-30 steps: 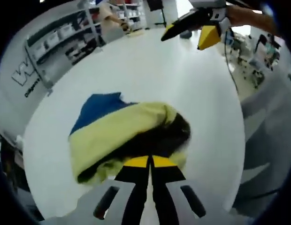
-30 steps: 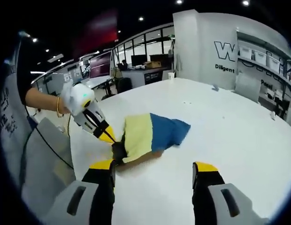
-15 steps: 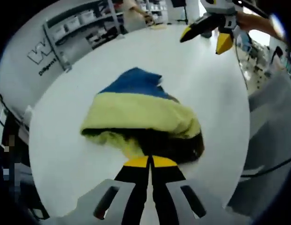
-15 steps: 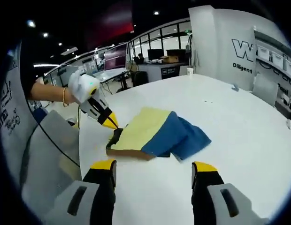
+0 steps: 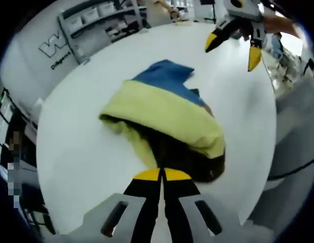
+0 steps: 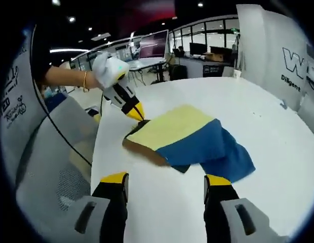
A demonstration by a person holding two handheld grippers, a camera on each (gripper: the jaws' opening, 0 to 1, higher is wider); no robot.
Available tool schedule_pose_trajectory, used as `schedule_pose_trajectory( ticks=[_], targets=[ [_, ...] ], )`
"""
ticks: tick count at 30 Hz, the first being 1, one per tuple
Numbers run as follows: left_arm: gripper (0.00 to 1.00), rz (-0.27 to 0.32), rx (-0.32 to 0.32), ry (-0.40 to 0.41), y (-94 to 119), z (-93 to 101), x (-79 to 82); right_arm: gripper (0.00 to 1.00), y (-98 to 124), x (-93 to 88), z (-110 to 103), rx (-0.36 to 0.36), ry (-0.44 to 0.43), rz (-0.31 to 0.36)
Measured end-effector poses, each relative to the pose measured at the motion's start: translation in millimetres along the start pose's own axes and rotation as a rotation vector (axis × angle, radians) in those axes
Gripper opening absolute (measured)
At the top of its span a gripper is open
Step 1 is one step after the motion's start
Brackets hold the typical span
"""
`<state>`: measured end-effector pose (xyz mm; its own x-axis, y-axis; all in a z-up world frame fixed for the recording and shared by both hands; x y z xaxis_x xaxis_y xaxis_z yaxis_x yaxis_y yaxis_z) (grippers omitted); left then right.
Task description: Fold the garment on the visible template until the final outline fits inside the template.
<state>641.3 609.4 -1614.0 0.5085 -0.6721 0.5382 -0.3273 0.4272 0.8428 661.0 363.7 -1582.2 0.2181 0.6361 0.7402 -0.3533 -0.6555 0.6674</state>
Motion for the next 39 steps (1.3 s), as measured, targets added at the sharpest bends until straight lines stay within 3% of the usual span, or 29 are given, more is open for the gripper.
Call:
schedule_pose_trajectory(
  ticks=[4, 11, 14, 16, 20, 23, 25, 27, 29, 36, 37, 39],
  targets=[
    [0.00, -0.003, 0.022, 0.013, 3, -3.4, -4.7, 0.48, -11, 4.8, -5, 0.030, 0.107, 0.002],
    [0.00, 0.014, 0.020, 0.053, 2, -4.9, -14.0, 0.42, -34, 14.9, -13, 0.077, 0.190, 0.007],
    [0.00, -0.057, 0.047, 0.023, 1, -6.4, -26.0, 0.41, -49, 14.9, -16, 0.108, 0.270, -0.020],
    [0.00, -0.062, 0.047, 0.026, -1, -6.3, -30.1, 0.40, -54, 14.2, -16, 0.118, 0.301, -0.029],
    [0.00, -0.014, 0.035, 0.053, 7, -3.1, -31.7, 0.38, -68, 13.6, -18, 0.148, 0.339, -0.051],
    [0.00, -0.001, 0.017, 0.009, 6, 3.7, -29.5, 0.38, -79, 6.8, -17, 0.164, 0.361, -0.084],
    [0.01, 0.021, 0.020, -0.099, 7, 9.1, -23.4, 0.37, -82, 4.3, -19, 0.166, 0.366, -0.104],
    [0.08, 0.059, -0.008, -0.104, 7, 16.0, -20.3, 0.37, -83, 3.6, -21, 0.169, 0.379, -0.101],
    [0.15, 0.100, -0.029, -0.159, 7, 25.5, -12.4, 0.34, -82, 3.1, -23, 0.175, 0.379, -0.102],
    [0.33, 0.047, -0.101, -0.259, -3, 39.5, -18.1, 0.32, -86, -1.2, -23, 0.182, 0.404, -0.130],
    [0.34, 0.004, -0.112, -0.321, -3, 41.5, -20.6, 0.32, -87, -2.1, -22, 0.185, 0.410, -0.135],
    [0.35, -0.016, -0.114, -0.361, -3, 41.8, -22.0, 0.29, -88, -2.4, -20, 0.182, 0.411, -0.136]
  ],
)
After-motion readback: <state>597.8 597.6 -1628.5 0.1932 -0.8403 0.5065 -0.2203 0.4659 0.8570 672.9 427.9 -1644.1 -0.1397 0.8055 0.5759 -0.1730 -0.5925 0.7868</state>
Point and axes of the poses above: the point that each gripper's makers call its tool centre point, and the gripper's own axes: y roughly backward along the fingers, z roughly to its right, x roughly out of its top, the point moved 5 cm from there along y, roughly backward along the fingers, and after that the axes turned 12 degrees about -x, right-handed, at the moved point
